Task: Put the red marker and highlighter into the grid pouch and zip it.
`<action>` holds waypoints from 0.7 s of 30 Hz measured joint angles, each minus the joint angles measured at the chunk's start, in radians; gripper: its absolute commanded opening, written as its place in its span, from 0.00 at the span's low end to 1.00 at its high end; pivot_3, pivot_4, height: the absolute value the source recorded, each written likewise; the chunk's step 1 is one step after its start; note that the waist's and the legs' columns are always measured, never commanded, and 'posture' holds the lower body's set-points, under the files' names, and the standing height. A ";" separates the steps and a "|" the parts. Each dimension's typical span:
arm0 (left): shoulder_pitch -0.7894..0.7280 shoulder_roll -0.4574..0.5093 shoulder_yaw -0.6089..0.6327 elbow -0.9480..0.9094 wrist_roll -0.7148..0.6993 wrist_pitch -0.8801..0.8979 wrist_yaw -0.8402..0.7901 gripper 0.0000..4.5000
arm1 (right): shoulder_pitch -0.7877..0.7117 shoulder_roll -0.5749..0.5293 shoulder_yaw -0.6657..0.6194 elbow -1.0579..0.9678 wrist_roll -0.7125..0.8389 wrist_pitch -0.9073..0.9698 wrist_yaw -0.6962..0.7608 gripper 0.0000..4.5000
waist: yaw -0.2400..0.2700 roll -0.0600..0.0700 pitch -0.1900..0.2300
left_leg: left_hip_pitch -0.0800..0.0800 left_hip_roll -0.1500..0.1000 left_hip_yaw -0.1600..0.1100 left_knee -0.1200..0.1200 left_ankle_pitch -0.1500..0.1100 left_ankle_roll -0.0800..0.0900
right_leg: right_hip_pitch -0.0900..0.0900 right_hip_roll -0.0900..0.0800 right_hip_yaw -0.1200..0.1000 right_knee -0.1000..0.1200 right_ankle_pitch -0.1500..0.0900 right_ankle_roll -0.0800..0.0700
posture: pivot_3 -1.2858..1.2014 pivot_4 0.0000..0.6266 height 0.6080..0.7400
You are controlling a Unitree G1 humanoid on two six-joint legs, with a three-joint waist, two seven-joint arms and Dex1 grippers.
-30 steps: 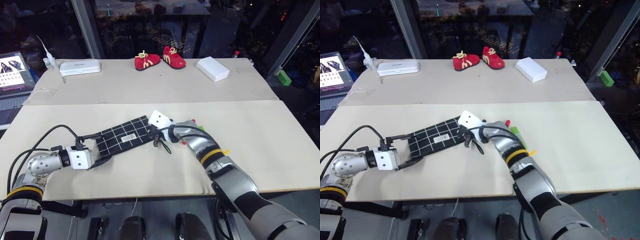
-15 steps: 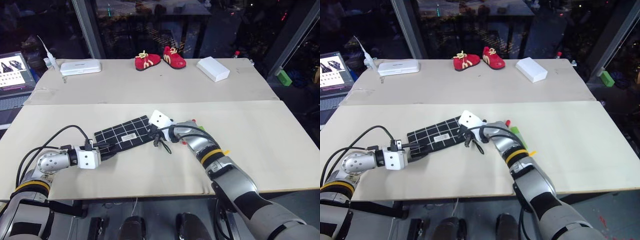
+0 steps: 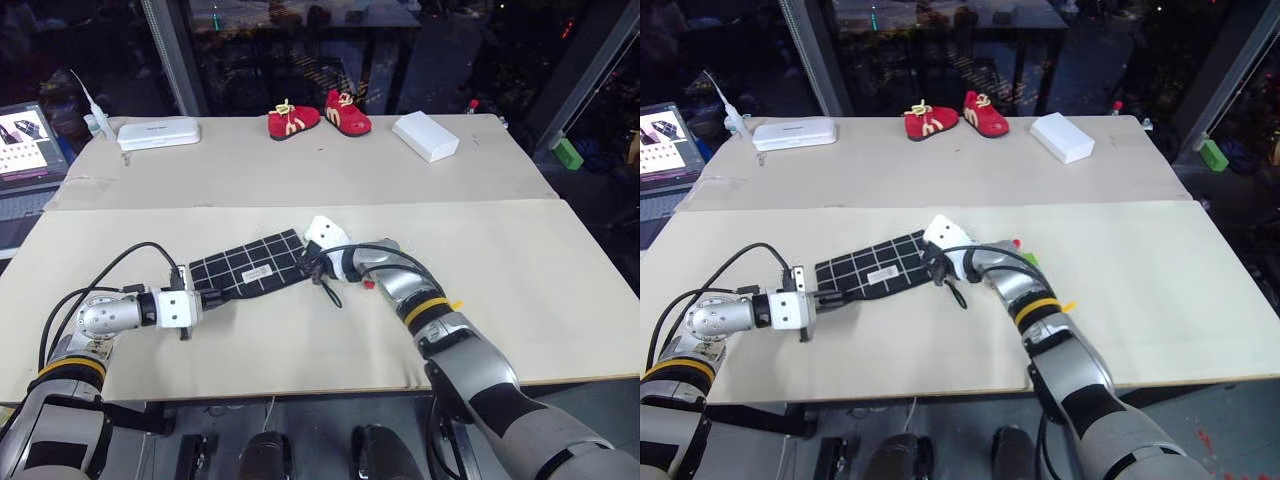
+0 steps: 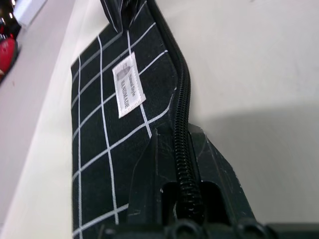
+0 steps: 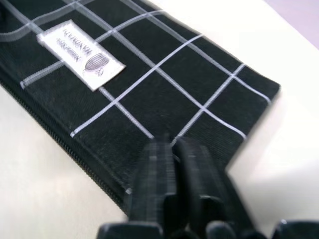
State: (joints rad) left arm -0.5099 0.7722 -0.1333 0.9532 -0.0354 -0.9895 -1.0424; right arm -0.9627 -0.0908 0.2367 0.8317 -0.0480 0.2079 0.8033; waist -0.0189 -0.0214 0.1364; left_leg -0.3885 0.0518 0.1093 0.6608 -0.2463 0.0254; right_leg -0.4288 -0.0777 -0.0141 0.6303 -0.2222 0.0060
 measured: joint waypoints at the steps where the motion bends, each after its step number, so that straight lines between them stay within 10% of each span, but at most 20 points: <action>1: 0.013 -0.002 0.013 -0.014 -0.015 0.030 0.000 0.00 | 0.000 -0.003 -0.022 -0.016 0.028 0.031 0.018 0.58 | -0.001 0.000 0.000 | 0.000 0.000 0.000 0.000 0.000 0.000 | 0.000 0.000 0.000 0.000 0.000 0.000 | 0.52 0.24 1.00; 12: 0.212 -0.085 0.130 -0.371 -0.163 0.400 0.092 0.00 | 0.043 -0.162 -0.163 -0.379 0.226 0.311 0.132 0.69 | 0.002 0.000 0.000 | -0.012 0.001 -0.005 0.000 0.000 0.000 | -0.009 0.000 -0.001 0.001 0.002 0.003 | 0.52 0.24 1.00; 21: 0.267 -0.106 0.160 -0.548 -0.167 0.543 0.147 0.00 | 0.106 -0.094 -0.072 -0.267 0.128 0.268 -0.030 0.69 | -0.022 0.000 0.000 | -0.011 0.000 -0.001 0.000 0.001 0.000 | -0.011 0.001 0.001 0.000 0.002 0.002 | 0.52 0.24 1.00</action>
State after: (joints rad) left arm -0.2425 0.6663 0.0271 0.4054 -0.2026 -0.4466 -0.8958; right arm -0.8563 -0.1845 0.1652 0.5643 0.0795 0.4756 0.7737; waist -0.0405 -0.0211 0.1368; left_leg -0.3993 0.0516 0.1080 0.6609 -0.2457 0.0252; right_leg -0.4397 -0.0771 -0.0127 0.6299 -0.2197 0.0079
